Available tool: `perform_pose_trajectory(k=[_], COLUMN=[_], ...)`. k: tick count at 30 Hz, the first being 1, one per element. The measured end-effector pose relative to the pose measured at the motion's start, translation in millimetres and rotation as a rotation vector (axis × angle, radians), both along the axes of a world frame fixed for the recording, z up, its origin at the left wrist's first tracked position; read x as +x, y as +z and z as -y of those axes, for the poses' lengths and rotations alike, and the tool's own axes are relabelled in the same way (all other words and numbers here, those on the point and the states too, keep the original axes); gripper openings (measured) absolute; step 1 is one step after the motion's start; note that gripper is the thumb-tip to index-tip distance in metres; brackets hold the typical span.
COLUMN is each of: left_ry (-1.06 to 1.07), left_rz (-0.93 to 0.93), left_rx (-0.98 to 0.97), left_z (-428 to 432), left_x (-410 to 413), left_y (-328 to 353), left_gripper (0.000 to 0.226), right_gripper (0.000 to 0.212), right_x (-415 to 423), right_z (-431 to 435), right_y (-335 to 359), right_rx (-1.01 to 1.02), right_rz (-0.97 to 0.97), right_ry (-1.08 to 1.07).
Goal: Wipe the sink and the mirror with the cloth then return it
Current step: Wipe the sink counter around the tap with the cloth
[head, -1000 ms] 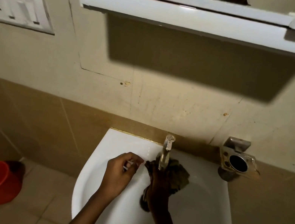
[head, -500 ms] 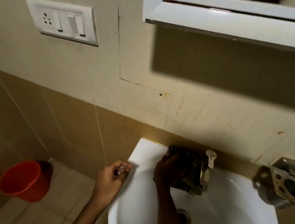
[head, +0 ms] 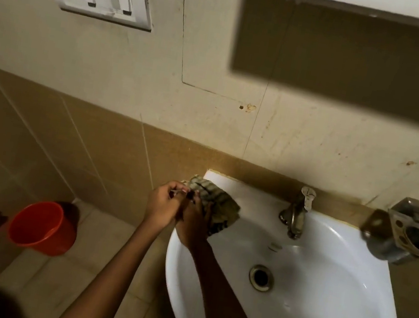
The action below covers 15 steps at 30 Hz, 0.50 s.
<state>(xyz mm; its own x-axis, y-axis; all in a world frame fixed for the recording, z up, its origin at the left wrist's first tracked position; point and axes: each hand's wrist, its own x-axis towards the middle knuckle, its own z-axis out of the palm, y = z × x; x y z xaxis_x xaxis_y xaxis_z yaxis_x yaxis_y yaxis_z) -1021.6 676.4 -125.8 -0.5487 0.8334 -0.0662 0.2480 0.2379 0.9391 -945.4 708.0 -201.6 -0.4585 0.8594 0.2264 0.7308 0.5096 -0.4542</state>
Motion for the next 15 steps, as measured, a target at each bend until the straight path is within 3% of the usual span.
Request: perform_pose_trajectory(k=[3,5,9,12,15], left_ry=[0.011,0.007,-0.007,0.026,0.053], left_rz=[0.008,0.005,-0.040,-0.045,-0.033], left_rx=[-0.051,-0.080,-0.140,-0.164,-0.147], left_z=[4.6,8.4,21.1,33.3,42.6], left_x=[2.3,7.9,16.5,24.1,39.0], left_y=[-6.8,-8.8,-18.8,-30.8,-38.7], left_gripper=[0.020,0.011,0.022,0.032,0.034], right_gripper=[0.041,0.041,0.068,0.033,0.029], right_x=[3.3,16.7,49.5,85.6,140.2], right_z=[40.7,59.7,95.1,129.7,157.8], right_y=[-9.1,-26.1,-13.6,2.2,14.5], right_rx=[-0.134,-0.095,-0.212,-0.318,-0.378], right_rz=[-0.007,0.008,-0.032,0.056,-0.017], right_ry=[0.095,0.216,0.334,0.344,0.347])
